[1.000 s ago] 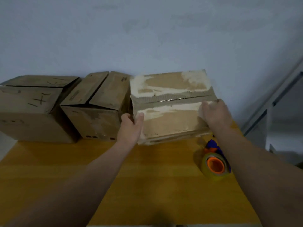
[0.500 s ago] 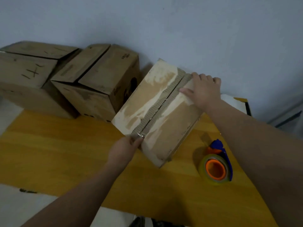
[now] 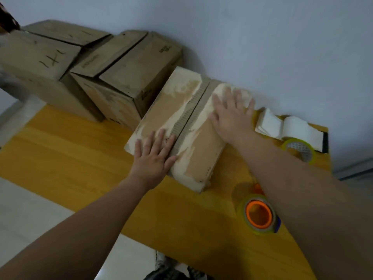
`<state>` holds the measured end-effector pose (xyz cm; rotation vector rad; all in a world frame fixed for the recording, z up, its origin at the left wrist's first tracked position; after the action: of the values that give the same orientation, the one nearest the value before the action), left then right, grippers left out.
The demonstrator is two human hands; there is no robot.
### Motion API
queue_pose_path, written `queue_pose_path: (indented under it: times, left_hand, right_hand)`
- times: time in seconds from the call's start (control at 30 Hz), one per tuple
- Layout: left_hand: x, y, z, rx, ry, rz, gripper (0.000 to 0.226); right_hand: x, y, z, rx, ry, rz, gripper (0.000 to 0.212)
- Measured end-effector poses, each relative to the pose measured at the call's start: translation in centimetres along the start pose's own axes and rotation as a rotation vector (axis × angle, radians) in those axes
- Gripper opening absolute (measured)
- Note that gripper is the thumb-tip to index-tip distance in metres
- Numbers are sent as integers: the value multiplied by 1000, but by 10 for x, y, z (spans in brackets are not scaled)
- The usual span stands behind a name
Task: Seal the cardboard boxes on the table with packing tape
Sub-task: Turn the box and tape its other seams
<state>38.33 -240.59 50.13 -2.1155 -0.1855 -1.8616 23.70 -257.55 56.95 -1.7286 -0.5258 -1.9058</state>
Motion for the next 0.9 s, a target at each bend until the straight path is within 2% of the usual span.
queue_pose_path:
  times: [0.17, 0.23, 0.3, 0.4, 0.47, 0.53, 0.6, 0.7, 0.83, 0.9]
  left_hand:
    - [-1, -1, -27, 93, 18, 77, 60]
    - [0, -6, -50, 71, 13, 48, 63]
    - [1, -11, -74, 44, 25, -21, 62]
    - [0, -16, -109, -27, 23, -71, 68]
    - [5, -20, -134, -163, -16, -122, 70]
    - [5, -27, -158, -335, -21, -140, 71]
    - [-7, -31, -173, -460, 88, -118, 75]
    - [-13, -28, -177, -476, 207, -131, 76]
    - [-15, -16, -183, -440, 209, -119, 76]
    - [-14, -7, -184, -434, 214, -113, 77]
  right_hand:
    - [-38, -51, 0, 28, 335, 96, 61]
    - [-43, -69, -9, 24, 403, 92, 60]
    - [-43, -87, -24, -6, 460, 17, 56]
    - [-47, -124, -64, -178, 600, -146, 49]
    - [-60, -153, -97, -325, 567, -184, 48]
    - [-88, -182, -126, -476, 502, -78, 51]
    - [-124, -207, -139, -570, 490, 115, 58]
    - [-165, -233, -136, -667, 593, 294, 73]
    - [-167, -244, -139, -778, 526, 219, 34]
    - [-160, -250, -141, -822, 571, 134, 32]
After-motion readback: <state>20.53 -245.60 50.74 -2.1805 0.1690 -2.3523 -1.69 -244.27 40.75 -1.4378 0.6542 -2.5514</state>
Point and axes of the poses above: each hand's wrist, its own y-axis towards the middle knuckle, its own x-axis out of the back of the hand, z = x × y, the point moved 10 cm from there along y, towards the middle knuckle, and after that the axes turned 6 degrees about x, right-handed, at the moved point
